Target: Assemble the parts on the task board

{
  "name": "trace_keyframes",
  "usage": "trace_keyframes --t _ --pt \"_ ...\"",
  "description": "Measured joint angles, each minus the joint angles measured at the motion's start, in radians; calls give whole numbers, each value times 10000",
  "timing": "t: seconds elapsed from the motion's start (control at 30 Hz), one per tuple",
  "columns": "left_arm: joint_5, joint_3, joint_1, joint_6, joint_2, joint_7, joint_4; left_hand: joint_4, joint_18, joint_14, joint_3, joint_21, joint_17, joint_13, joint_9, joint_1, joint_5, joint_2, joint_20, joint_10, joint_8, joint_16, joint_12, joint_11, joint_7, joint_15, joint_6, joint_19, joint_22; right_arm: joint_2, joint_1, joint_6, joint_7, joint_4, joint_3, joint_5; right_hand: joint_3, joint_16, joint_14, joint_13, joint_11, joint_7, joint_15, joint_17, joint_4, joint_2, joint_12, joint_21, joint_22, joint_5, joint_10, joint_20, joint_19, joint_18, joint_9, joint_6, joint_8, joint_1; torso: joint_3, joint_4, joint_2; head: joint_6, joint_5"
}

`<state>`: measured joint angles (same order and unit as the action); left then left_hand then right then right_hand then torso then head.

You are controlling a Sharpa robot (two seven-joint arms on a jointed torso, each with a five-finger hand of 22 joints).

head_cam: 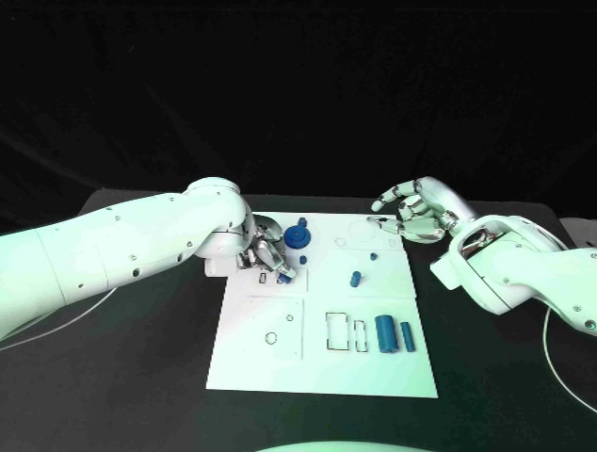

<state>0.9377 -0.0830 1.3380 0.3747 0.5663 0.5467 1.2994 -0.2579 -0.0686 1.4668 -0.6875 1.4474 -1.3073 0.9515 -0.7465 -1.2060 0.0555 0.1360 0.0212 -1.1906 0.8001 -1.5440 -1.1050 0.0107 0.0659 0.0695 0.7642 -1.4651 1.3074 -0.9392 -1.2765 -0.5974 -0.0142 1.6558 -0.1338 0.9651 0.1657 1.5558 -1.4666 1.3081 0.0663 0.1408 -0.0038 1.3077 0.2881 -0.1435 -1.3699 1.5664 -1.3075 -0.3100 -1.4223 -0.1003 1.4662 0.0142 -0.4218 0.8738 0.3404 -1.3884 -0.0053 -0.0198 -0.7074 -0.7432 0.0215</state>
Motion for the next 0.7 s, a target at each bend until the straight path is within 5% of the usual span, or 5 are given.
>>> trace_keyframes --t 0.47,0.7 --pt "-149 47 -3 -659 620 -5 717 -11 1 0 -15 0 0 432 -223 249 0 -13 1 -321 167 0 -424 0 35 -1 -33 0 -1 -19 1 21 -17 -16 -1 2 0 0 0 -1 0 0 0 -1 0 0 0 0 2 1 0 0 0 0 1 0 0 0 1 -37 13 -6 49" --pt "489 46 -169 -1277 796 -18 1154 306 1 0 -333 0 0 588 -357 381 -17 118 1 -483 225 0 -571 18 34 -1 -26 0 8 -37 6 21 -17 -18 -2 3 28 0 0 -2 0 1 0 -2 28 -40 0 0 2 1 0 0 0 0 2 0 0 40 0 -34 5 -10 63"
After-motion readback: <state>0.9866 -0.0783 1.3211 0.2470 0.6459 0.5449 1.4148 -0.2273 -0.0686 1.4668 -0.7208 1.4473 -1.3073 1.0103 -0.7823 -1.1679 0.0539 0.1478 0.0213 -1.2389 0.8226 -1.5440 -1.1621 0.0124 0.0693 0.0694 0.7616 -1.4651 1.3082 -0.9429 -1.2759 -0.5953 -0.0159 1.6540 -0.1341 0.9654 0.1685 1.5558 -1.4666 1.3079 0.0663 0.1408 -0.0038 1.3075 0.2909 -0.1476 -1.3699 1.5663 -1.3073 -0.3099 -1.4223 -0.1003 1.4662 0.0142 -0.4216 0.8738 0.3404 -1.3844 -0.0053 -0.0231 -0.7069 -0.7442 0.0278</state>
